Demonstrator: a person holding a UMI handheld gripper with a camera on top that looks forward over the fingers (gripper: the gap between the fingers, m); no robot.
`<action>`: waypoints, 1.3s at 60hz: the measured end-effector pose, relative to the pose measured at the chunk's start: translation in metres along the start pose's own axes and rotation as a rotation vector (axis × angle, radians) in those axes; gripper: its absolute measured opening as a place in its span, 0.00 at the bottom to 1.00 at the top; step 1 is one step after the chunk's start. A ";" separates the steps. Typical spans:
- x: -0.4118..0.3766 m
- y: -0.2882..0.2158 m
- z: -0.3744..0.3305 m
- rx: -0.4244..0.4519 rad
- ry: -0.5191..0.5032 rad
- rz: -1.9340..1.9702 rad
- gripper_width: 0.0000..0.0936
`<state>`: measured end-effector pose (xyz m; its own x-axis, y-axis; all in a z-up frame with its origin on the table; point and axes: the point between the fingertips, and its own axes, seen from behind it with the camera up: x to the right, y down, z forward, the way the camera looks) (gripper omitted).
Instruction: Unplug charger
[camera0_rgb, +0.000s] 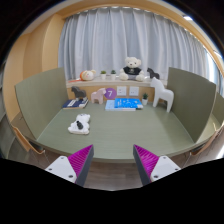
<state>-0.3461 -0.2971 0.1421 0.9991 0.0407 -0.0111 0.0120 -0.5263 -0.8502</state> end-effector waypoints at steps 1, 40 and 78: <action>-0.007 0.008 0.007 -0.009 -0.006 -0.001 0.85; -0.191 0.000 0.264 -0.032 -0.056 0.039 0.78; -0.182 -0.006 0.302 -0.053 0.015 0.063 0.10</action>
<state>-0.5398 -0.0454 -0.0098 0.9984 -0.0062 -0.0555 -0.0491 -0.5721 -0.8187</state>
